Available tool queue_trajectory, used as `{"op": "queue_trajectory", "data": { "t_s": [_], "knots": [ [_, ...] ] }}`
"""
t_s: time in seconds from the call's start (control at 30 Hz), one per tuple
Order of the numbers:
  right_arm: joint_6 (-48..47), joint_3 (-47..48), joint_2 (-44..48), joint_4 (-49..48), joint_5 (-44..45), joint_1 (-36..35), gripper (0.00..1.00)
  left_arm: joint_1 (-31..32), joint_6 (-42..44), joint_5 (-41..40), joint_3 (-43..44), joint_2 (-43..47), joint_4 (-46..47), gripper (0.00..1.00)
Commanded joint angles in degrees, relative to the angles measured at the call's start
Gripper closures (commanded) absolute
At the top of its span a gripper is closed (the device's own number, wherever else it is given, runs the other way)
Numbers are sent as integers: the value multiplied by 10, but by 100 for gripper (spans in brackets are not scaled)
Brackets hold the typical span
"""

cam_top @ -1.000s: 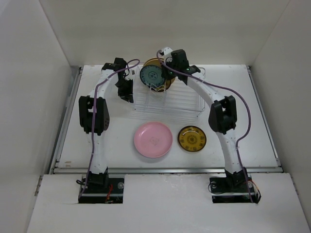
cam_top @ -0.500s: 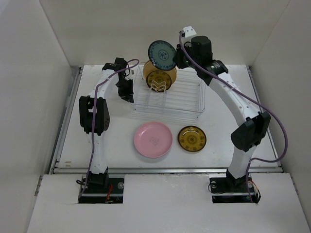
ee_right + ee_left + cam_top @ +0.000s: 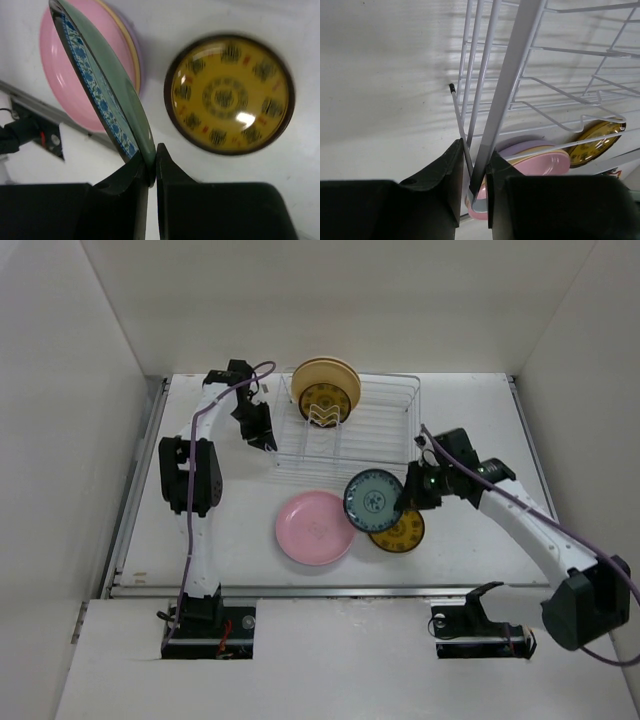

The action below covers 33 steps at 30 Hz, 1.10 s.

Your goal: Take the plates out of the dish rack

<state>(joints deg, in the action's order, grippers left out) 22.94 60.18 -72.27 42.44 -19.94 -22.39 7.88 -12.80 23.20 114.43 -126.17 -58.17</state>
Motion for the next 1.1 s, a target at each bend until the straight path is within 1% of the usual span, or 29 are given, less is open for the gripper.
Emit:
{"op": "queue_trajectory", "data": {
  "t_s": [0.0, 0.07, 0.1, 0.17, 0.23, 0.33, 0.43, 0.57, 0.6, 0.63, 0.7, 0.73, 0.8, 0.93, 1.0, 1.07],
  "knots": [
    [103, -50, 82, -5, -43, 7, 100, -28, -101, 46, -36, -28, 39, 100],
    [141, -85, 109, -16, -28, 7, 100, -28, -120, 69, -52, -20, 55, 100],
    [152, -119, 125, -21, -17, 13, 100, -28, -126, 74, -52, -20, 55, 100],
    [174, -155, 125, -26, 12, 30, 100, -28, -134, 95, -67, -20, 68, 100],
    [187, -175, 125, -33, 33, 35, 100, -28, -134, 95, -72, -20, 68, 100],
    [214, -216, 131, -49, 53, 65, 100, -28, -134, 95, -72, -14, 68, 100],
    [227, -244, 137, -72, 53, 94, 100, -28, -139, 100, -77, -2, 68, 100],
    [227, -267, 130, -92, 54, 106, 100, -28, -129, 100, -83, 3, 68, 100],
    [216, -272, 122, -98, 46, 106, 91, -28, -123, 100, -77, 3, 68, 100],
    [211, -277, 114, -103, 36, 106, 79, -28, -123, 95, -77, 3, 61, 100],
    [201, -283, 90, -104, 23, 106, 49, -28, -116, 90, -77, 3, 61, 100],
    [190, -283, 83, -92, 23, 106, 32, -28, -109, 84, -72, 3, 55, 100],
    [184, -265, 75, -68, 49, 106, 28, -28, -101, 84, -72, 3, 50, 100],
    [171, -227, 70, -44, 74, 106, 27, -28, -95, 62, -61, -2, 39, 100],
    [159, -204, 70, -28, 74, 106, 27, -28, -95, 55, -61, -2, 39, 100],
    [154, -170, 78, -16, 68, 106, 22, -28, -95, 55, -61, 4, 45, 100]
  ]
}}
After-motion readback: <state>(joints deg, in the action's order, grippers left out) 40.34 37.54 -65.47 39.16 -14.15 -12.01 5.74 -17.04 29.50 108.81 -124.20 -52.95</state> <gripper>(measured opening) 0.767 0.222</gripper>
